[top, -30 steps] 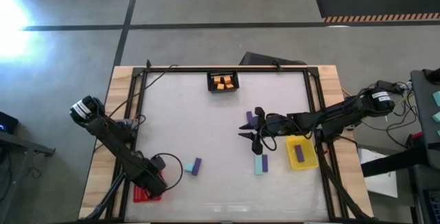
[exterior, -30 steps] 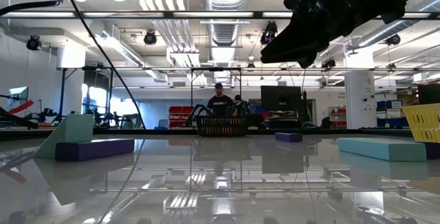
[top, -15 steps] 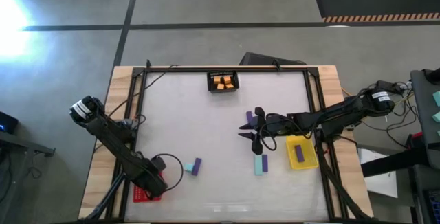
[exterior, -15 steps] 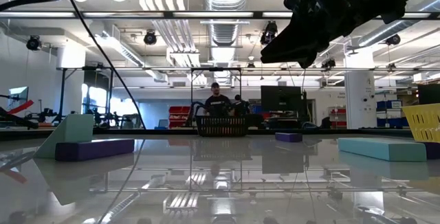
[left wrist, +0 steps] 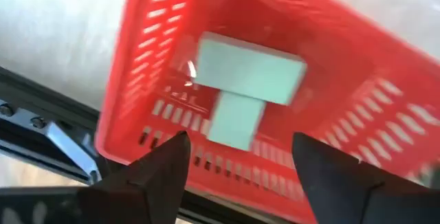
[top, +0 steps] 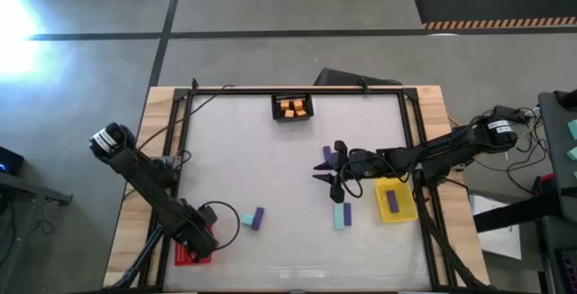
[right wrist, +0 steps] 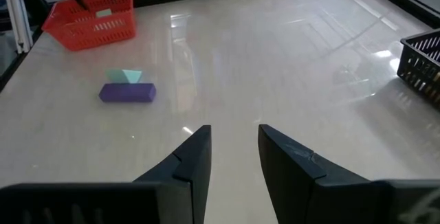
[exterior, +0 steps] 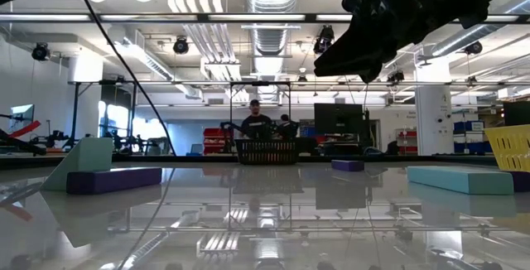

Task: Sort & place blocks by color
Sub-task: Put the purple block into the yellow bin

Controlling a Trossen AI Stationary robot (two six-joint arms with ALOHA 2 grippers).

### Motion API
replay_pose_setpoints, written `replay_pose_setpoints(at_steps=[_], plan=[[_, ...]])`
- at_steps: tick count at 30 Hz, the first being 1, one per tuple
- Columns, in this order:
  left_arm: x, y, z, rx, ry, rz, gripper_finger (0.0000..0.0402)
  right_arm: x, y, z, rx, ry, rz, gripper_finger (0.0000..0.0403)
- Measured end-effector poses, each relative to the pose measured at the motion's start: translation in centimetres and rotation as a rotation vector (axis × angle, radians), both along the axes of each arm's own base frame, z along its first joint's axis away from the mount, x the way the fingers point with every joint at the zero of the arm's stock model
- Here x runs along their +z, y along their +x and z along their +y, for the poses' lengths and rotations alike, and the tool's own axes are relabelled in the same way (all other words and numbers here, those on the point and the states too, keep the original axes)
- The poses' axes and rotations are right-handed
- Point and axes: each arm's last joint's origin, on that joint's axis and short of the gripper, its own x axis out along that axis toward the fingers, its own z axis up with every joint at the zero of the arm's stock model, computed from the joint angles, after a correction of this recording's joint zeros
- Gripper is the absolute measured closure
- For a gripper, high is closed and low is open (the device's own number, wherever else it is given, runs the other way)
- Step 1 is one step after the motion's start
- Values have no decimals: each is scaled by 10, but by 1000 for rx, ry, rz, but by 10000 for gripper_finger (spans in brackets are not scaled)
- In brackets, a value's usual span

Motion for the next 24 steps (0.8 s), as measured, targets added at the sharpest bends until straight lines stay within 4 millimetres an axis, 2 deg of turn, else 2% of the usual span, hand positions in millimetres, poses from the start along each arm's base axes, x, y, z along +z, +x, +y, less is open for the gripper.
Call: replay_pose_setpoints(at_steps=[5, 9, 12, 17, 24], plan=[[17, 4, 4, -7, -1, -116, 158, 0, 0, 0, -7, 13, 0, 294], [32, 13, 8, -83, 131, -403, 158, 1, 0, 0, -9, 17, -3, 294], [43, 22, 10, -196, 250, -637, 158, 9, 5, 0, -26, 36, -32, 294], [52, 38, 18, -409, 491, -870, 158, 34, 16, -1, -15, 8, -107, 294], [58, 64, 39, -664, 717, -957, 158, 91, 35, -10, -22, -67, -236, 297]])
